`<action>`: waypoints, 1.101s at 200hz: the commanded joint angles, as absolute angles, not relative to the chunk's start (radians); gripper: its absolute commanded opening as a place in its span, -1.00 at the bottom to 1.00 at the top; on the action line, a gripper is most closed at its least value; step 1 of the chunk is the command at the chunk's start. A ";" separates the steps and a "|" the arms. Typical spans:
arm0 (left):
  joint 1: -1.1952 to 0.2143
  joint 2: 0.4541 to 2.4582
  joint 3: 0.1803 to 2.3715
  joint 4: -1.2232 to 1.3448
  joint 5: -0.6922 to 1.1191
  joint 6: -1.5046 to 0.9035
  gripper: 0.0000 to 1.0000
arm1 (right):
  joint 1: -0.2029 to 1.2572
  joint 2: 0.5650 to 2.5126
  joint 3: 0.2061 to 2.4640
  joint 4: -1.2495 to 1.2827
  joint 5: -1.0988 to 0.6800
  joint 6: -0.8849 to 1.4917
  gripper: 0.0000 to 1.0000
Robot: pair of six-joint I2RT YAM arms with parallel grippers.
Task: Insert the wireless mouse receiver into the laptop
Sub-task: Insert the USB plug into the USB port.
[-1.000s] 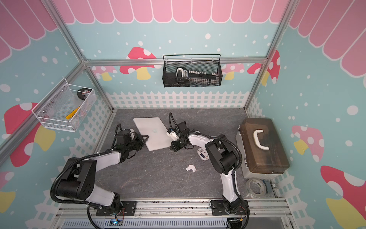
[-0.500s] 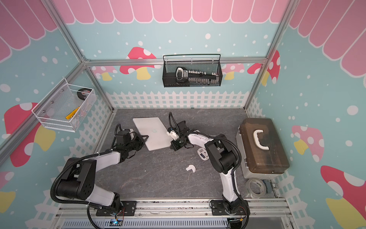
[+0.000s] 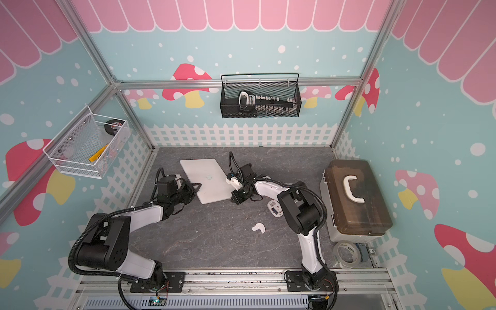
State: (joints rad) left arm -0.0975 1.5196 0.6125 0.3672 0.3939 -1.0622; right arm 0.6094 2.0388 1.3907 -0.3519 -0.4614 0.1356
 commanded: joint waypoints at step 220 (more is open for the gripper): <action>-0.084 1.523 0.607 0.385 0.365 -1.043 -1.00 | 0.624 2.071 1.425 -0.373 -0.432 0.130 -1.00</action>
